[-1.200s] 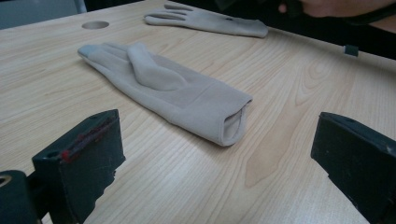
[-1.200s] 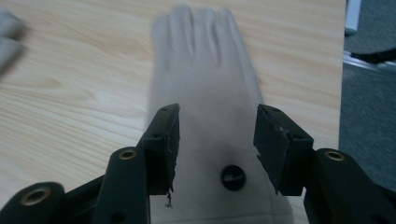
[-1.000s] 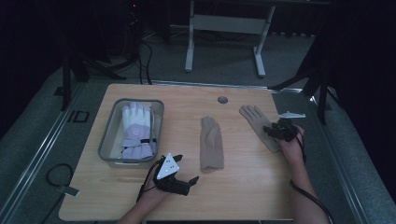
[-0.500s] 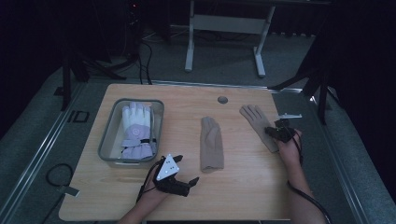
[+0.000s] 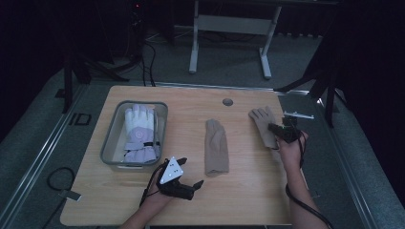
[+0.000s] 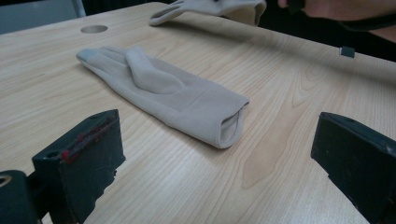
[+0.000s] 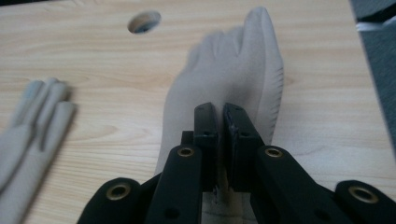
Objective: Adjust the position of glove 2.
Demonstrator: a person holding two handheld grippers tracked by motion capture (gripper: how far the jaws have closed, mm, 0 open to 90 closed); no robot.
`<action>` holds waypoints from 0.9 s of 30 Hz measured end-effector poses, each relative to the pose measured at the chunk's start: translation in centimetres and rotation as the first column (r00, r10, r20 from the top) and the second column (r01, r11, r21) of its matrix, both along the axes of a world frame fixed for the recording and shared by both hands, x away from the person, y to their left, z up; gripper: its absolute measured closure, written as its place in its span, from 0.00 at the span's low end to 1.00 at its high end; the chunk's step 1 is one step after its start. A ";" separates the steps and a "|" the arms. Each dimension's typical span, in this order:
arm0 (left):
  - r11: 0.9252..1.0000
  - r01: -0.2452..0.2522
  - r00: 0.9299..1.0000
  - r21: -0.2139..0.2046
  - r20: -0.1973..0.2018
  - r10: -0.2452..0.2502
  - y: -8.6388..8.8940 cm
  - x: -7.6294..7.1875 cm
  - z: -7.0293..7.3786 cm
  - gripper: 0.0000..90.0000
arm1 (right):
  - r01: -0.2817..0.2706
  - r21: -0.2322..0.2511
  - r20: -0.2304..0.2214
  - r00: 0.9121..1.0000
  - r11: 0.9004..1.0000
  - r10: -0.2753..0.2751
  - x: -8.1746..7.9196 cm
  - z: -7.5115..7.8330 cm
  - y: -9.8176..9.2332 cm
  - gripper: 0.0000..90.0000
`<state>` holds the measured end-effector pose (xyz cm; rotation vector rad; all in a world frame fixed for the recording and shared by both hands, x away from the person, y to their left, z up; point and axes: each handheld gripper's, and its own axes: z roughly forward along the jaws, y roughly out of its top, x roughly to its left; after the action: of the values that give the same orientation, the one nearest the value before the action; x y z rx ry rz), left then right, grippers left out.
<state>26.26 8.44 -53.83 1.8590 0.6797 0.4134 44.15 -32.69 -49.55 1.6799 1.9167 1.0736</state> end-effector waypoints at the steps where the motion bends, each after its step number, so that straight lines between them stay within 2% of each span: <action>1: 1.000 0.001 1.000 0.002 -0.001 -0.001 0.0 0.0 0.0 0.03 | 0.018 -0.009 0.028 0.999 1.000 -0.018 -1.0 0.8 0.3 0.94; 2: 1.000 0.002 1.000 0.000 0.001 -0.002 0.0 0.0 0.1 0.03 | 0.018 -0.009 0.028 0.999 1.000 -0.018 -1.0 0.8 0.3 0.94; 3: 1.000 0.003 1.000 0.000 0.001 -0.003 0.0 0.0 0.1 0.03 | 0.035 -0.010 0.035 0.999 0.999 -0.035 -2.1 1.1 0.7 0.94; 4: 1.000 0.004 1.000 0.002 0.002 -0.004 -0.1 0.0 0.1 0.03 | 0.035 -0.010 0.035 0.999 0.999 -0.035 -2.1 1.1 0.7 0.94; 5: 1.000 0.004 1.000 0.005 0.004 -0.004 -0.1 0.0 0.1 0.03 | 0.056 -0.043 0.051 0.997 0.998 -0.054 -3.4 1.1 1.1 0.94; 6: 1.000 0.004 1.000 0.005 0.004 -0.004 -0.1 0.0 0.1 0.03 | 0.056 -0.043 0.051 0.997 0.998 -0.054 -3.4 1.1 1.1 0.94; 7: 1.000 0.004 1.000 0.002 0.004 -0.004 -0.1 0.1 0.2 0.03 | 0.064 -0.042 0.036 0.997 0.997 -0.063 -4.7 0.7 1.6 0.94; 8: 1.000 0.004 1.000 0.002 0.004 -0.004 -0.1 0.1 0.2 0.03 | 0.064 -0.042 0.036 0.997 0.997 -0.063 -4.7 0.7 1.6 0.94; 10: 1.000 0.005 1.000 0.002 0.007 -0.005 -0.1 0.1 0.2 0.03 | 0.073 -0.045 0.026 0.997 0.996 -0.072 -5.8 0.1 1.9 0.94; 11: 1.000 0.006 1.000 0.003 0.009 -0.006 -0.2 0.0 0.3 0.03 | 0.071 -0.050 0.001 0.997 0.996 -0.071 -6.7 -0.6 2.2 0.94; 13: 1.000 0.007 1.000 0.002 0.012 -0.007 -0.2 0.0 0.3 0.03 | 0.074 -0.063 -0.003 0.997 0.995 -0.074 -7.1 -1.0 2.3 0.94; 18: 1.000 0.005 1.000 0.001 0.010 -0.005 -0.2 0.1 0.3 0.03 | 0.067 -0.061 -0.055 0.996 0.996 -0.070 -8.5 -2.6 2.5 0.93; 19: 1.000 0.007 1.000 0.001 0.012 -0.007 -0.2 0.1 0.2 0.03 | 0.066 -0.063 -0.068 0.995 0.996 -0.070 -8.8 -3.3 2.6 0.93; 22: 1.000 0.009 1.000 -0.001 0.012 -0.009 -0.2 0.1 0.2 0.03 | 0.066 -0.058 -0.076 0.995 0.996 -0.071 -9.0 -3.9 2.6 0.92; 25: 1.000 0.015 1.000 -0.008 0.016 -0.015 -0.1 0.1 0.1 0.03 | 0.035 -0.091 -0.078 0.996 0.995 -0.042 -9.1 -4.9 2.9 0.90; 27: 1.000 0.018 1.000 -0.006 0.018 -0.018 -0.1 0.1 0.1 0.03 | 0.028 -0.101 -0.069 0.997 0.994 -0.035 -9.1 -5.0 2.9 0.89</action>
<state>26.36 8.35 -53.75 1.8518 0.6510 0.4152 35.02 -29.74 -54.52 1.7073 1.9468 0.9019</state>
